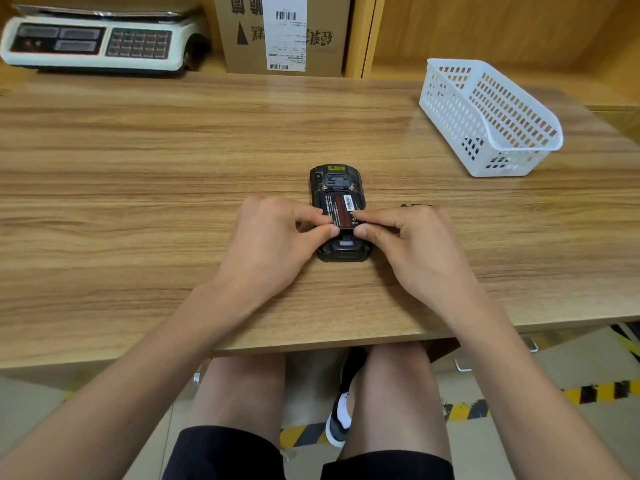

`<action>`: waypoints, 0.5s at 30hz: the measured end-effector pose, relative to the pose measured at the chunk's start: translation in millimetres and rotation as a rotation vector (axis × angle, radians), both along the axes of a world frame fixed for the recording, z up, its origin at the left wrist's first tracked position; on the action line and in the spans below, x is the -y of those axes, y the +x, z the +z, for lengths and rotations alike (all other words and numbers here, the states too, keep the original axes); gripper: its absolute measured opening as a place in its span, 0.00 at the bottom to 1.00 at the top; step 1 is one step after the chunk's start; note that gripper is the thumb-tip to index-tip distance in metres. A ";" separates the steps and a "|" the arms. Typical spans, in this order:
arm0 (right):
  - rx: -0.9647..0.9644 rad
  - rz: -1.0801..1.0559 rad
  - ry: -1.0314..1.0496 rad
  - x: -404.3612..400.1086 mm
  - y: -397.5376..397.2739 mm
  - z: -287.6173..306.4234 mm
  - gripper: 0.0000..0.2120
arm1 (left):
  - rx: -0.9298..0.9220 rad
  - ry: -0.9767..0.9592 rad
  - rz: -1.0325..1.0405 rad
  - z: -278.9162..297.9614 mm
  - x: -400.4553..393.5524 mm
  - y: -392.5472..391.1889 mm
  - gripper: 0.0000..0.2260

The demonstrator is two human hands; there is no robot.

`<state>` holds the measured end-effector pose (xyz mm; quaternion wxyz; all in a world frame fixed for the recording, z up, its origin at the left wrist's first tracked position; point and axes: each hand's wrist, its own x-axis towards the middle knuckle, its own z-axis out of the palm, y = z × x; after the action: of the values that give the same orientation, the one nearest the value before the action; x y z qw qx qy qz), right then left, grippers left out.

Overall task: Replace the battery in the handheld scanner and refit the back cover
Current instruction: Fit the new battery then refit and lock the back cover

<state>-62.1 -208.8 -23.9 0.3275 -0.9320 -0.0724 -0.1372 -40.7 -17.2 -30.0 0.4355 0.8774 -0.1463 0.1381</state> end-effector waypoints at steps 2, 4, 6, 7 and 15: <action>-0.015 0.004 0.001 0.4 -0.3 1.2 0.11 | 0.010 0.001 -0.001 0.0 0.5 -0.3 0.06; -0.016 0.011 -0.005 0.3 -0.7 2.9 0.11 | 0.020 0.004 -0.002 0.1 0.9 -0.7 0.06; -0.027 0.019 -0.022 0.0 -0.2 5.3 0.11 | 0.025 0.009 0.002 0.9 1.2 -0.9 0.06; -0.034 0.027 -0.032 -0.2 0.5 6.4 0.11 | 0.026 0.009 0.005 1.3 1.1 -0.9 0.06; -0.064 0.067 -0.127 0.8 7.8 9.2 0.10 | 0.060 0.167 -0.054 8.2 -0.4 -1.5 0.05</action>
<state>-54.3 -209.6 -14.8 0.2741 -0.9519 -0.1018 -0.0913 -42.2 -16.8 -21.8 0.3599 0.9019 -0.1938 0.1398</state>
